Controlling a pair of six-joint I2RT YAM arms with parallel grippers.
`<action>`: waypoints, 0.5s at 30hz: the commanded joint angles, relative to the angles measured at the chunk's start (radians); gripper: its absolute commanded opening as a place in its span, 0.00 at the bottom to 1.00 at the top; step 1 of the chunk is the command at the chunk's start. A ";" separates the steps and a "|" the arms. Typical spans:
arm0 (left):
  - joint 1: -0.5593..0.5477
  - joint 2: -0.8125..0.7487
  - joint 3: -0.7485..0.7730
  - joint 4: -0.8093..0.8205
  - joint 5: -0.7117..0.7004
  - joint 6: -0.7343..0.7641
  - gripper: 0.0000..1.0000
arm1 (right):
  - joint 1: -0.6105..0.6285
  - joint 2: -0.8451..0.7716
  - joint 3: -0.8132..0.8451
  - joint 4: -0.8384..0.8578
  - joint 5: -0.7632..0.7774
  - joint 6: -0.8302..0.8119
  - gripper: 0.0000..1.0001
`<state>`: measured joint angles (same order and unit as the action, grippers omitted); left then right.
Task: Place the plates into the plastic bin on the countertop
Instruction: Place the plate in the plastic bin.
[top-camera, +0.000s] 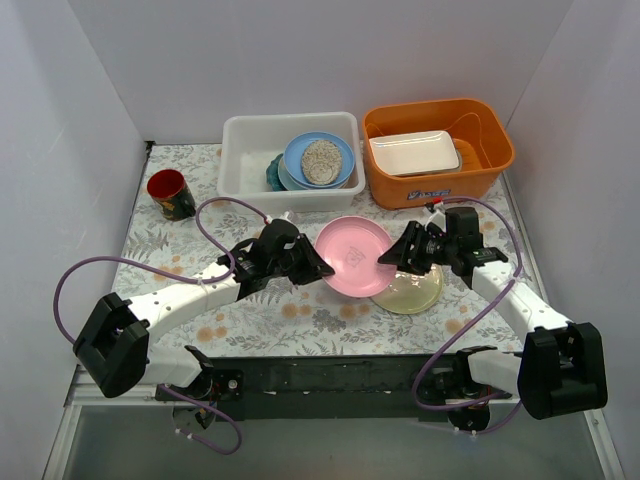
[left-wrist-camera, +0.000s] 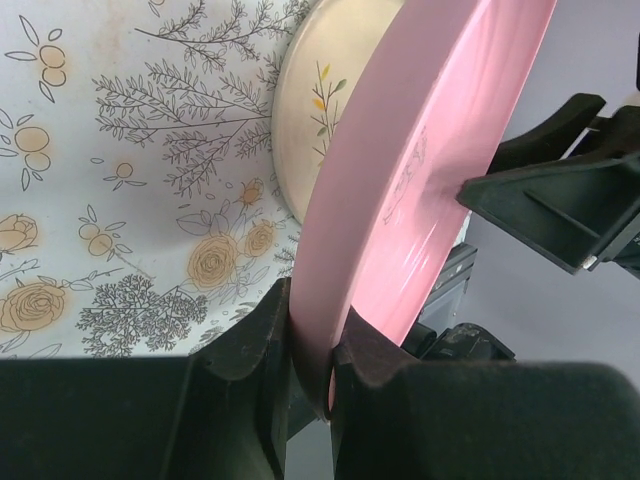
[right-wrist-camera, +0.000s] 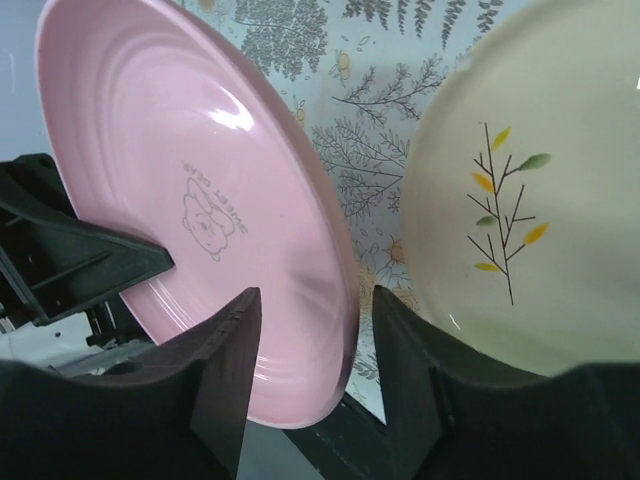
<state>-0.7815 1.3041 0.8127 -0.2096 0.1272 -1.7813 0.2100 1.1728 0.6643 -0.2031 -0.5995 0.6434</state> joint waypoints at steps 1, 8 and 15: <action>-0.007 -0.031 0.032 0.015 0.014 0.000 0.00 | 0.011 -0.028 0.000 0.079 -0.042 0.013 0.65; -0.007 -0.025 0.051 0.004 0.014 0.005 0.00 | 0.011 -0.085 -0.006 0.082 0.013 0.006 0.98; -0.007 -0.031 0.049 0.003 0.017 0.000 0.00 | 0.011 -0.082 -0.006 0.077 0.017 0.002 0.98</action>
<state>-0.7834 1.3041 0.8204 -0.2184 0.1360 -1.7809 0.2180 1.1023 0.6563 -0.1562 -0.5964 0.6525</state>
